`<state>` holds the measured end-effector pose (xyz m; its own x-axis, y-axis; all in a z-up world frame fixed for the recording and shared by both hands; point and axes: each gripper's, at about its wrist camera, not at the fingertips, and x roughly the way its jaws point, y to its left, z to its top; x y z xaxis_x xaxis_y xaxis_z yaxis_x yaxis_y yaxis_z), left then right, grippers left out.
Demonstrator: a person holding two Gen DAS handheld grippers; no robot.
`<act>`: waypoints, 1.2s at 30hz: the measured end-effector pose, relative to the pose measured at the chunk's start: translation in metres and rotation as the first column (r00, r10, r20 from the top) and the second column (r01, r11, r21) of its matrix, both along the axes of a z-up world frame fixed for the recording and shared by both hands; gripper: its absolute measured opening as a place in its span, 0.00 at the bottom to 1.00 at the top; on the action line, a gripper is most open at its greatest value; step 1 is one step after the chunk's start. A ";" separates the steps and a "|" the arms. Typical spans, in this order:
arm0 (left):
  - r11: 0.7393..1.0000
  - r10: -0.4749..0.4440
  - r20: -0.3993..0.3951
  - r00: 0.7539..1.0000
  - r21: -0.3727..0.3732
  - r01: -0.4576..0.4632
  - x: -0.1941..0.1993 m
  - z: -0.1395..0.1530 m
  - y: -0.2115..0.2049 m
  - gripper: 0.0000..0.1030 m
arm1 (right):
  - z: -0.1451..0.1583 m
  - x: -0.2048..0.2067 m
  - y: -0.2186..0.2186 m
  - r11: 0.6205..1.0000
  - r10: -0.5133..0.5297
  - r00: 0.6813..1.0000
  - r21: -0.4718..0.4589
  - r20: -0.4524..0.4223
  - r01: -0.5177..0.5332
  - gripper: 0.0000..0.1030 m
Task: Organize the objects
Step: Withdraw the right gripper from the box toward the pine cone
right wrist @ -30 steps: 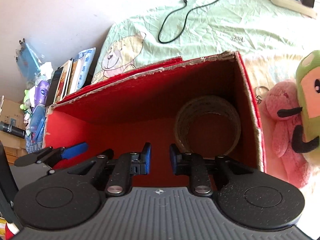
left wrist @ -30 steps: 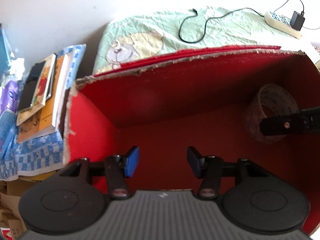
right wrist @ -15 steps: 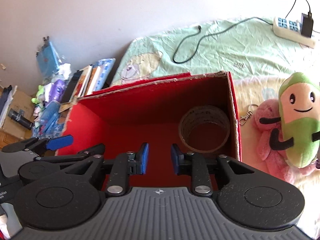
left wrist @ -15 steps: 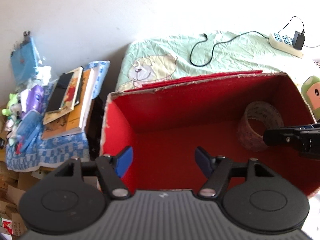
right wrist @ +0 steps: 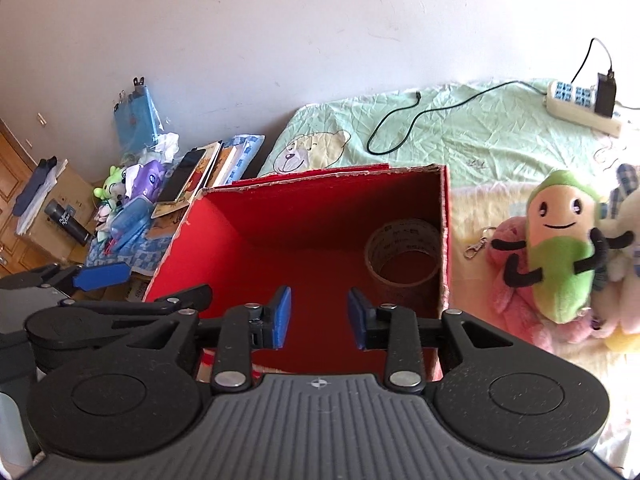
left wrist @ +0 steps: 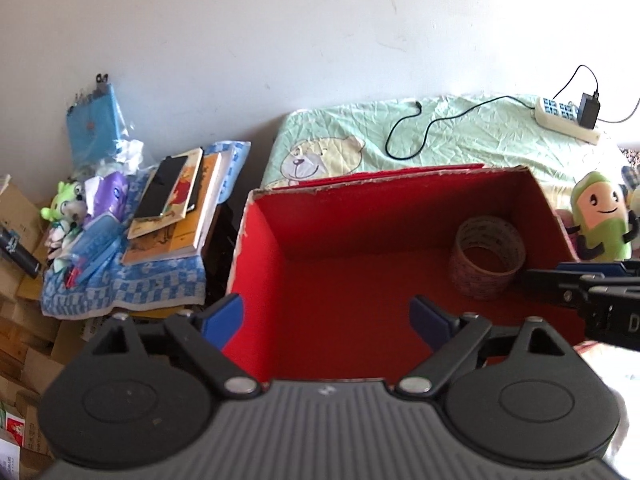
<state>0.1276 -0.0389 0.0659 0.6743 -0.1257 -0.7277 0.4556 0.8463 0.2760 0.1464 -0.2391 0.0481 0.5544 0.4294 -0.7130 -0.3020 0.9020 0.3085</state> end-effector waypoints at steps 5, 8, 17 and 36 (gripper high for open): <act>1.000 0.021 -0.008 1.000 -0.006 -0.021 -0.019 0.001 -0.002 0.89 | 0.004 -0.017 -0.007 1.000 0.008 0.999 -0.020 0.033 -0.008 0.35; 0.999 0.034 -0.019 0.999 -0.008 -0.035 -0.028 -0.001 -0.004 0.89 | 0.006 -0.024 -0.013 1.000 0.011 0.999 -0.018 0.038 -0.011 0.35; 0.998 0.057 -0.027 0.998 -0.009 -0.057 -0.050 -0.005 -0.008 0.93 | -0.001 -0.038 -0.027 0.999 0.024 1.000 0.024 0.019 -0.024 0.38; 0.990 0.134 -0.099 0.986 -0.030 -0.137 -0.084 -0.020 0.049 0.93 | -0.054 -0.063 -0.046 0.980 0.137 0.979 0.167 -0.153 -0.111 0.39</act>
